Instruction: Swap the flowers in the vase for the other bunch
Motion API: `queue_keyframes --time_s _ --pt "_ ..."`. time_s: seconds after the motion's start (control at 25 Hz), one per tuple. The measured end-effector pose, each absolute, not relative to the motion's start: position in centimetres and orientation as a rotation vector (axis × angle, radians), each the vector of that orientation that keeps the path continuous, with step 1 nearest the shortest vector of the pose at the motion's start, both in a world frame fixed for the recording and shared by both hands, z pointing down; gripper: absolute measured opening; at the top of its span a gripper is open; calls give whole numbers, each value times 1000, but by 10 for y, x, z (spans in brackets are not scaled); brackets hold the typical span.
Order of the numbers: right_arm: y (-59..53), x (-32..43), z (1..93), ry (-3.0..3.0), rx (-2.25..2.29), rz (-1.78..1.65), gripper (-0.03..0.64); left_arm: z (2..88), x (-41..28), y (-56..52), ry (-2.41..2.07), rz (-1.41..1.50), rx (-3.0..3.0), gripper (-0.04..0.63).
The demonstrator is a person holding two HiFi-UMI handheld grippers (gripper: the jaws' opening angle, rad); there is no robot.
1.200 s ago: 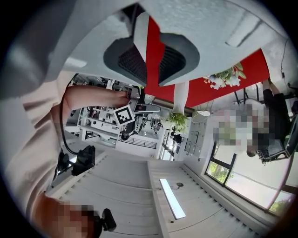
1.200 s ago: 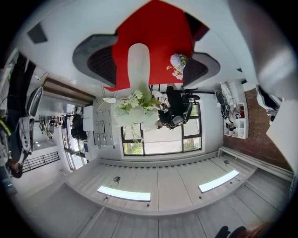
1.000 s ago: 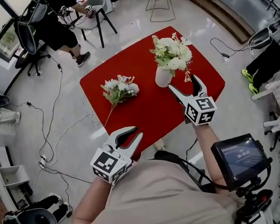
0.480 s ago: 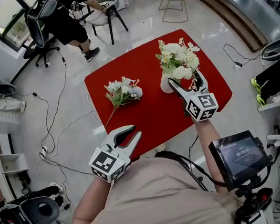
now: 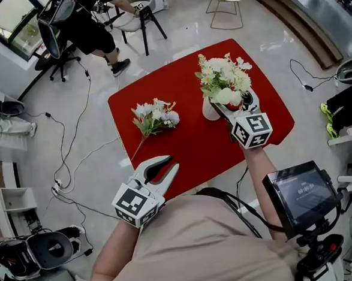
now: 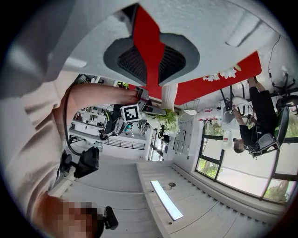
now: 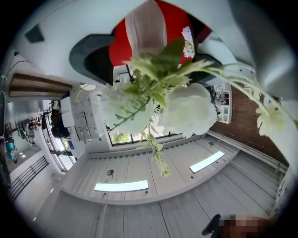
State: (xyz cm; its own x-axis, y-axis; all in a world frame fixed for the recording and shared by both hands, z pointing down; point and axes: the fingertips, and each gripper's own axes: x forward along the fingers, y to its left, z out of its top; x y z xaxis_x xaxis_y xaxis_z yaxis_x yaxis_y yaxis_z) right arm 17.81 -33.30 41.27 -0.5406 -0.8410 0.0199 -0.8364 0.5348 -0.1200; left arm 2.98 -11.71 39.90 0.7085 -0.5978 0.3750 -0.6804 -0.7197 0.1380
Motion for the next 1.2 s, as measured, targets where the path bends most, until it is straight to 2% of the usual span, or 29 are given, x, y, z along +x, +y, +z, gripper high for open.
queue_keyframes --time_s 0.2,0.24,0.4,0.68,0.84,1.2 --pt "-332 171 405 2716 -1454 -156 482 402 28 -110 -1030 459 2633 61" --pt "-332 171 404 2716 -1451 -151 460 402 28 -109 -1033 461 2630 61" --pt "-330 174 399 2708 -1449 -129 288 403 28 -106 -1046 466 2617 61" --pt "-325 174 395 2716 -1478 -89 164 399 23 -102 -1066 463 2608 60" --pt "-326 176 394 2715 -1495 -77 123 400 21 -103 -1072 458 2607 61" --pt "-338 177 383 2680 -1489 -19 87 407 15 -117 -1055 441 2606 61"
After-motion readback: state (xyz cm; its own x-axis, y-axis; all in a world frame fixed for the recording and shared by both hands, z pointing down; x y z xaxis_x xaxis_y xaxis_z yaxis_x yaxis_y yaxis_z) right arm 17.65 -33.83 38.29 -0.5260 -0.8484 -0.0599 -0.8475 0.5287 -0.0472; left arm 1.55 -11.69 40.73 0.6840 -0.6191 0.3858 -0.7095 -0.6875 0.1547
